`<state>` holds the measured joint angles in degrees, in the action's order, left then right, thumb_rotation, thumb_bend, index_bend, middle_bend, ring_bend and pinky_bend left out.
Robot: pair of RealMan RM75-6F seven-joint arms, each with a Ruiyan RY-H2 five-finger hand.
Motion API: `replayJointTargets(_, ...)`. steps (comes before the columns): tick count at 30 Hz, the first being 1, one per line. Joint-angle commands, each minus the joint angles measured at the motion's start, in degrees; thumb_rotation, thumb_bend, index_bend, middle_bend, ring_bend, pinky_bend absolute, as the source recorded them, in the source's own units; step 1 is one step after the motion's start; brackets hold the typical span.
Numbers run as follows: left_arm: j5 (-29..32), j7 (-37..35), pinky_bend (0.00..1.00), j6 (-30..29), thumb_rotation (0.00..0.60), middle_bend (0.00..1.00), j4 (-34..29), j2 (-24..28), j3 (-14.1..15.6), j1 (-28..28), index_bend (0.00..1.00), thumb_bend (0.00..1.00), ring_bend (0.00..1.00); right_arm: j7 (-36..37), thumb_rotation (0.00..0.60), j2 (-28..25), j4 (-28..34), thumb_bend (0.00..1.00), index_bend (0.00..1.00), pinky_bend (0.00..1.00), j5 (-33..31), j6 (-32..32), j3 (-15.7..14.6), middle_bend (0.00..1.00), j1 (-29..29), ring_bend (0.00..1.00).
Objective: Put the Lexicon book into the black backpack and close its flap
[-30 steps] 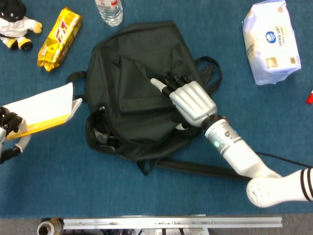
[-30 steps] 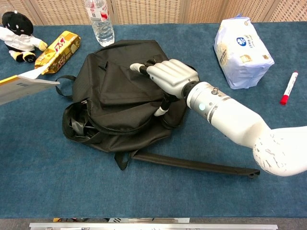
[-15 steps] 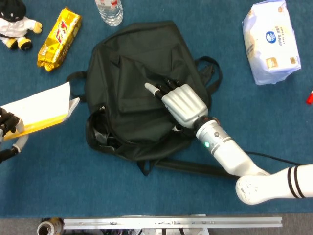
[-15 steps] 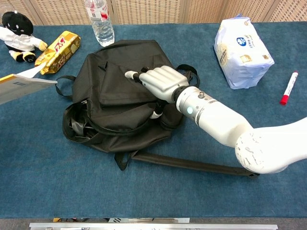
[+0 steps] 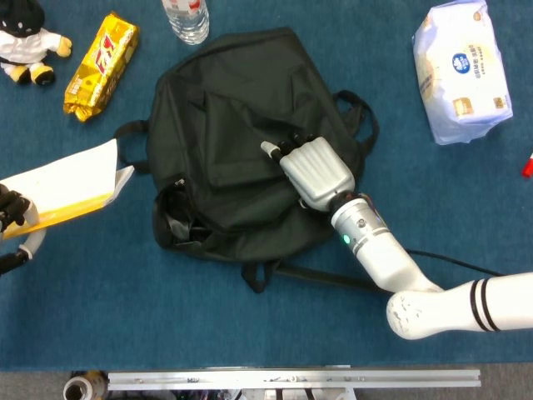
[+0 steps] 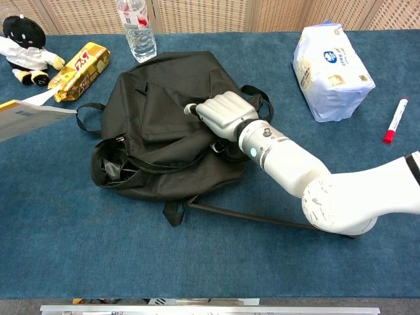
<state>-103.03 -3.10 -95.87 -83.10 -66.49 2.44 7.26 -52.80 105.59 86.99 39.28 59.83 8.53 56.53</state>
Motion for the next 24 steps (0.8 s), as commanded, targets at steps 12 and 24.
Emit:
replayJointTargets(12, 0.4, -0.4, 0.45, -0.3, 0.6, 0.62, -0.1, 0.5, -0.3, -0.3, 0.69, 0.32, 0.47, 0.8, 0.6, -3.8, 4.2, 0.86, 0.36, 0.53, -0.7, 0.3, 1.0, 0.41, -0.3, 0.32)
replayJointTargets(24, 0.7, -0.7, 0.44, -0.7, 0.6, 0.62, 0.3, 0.5, -0.3, -0.8, 0.69, 0.32, 0.47, 3.0, 0.6, -11.7, 12.9, 0.84, 0.36, 0.54, -1.4, -0.8, 0.2, 0.41, -0.5, 0.32)
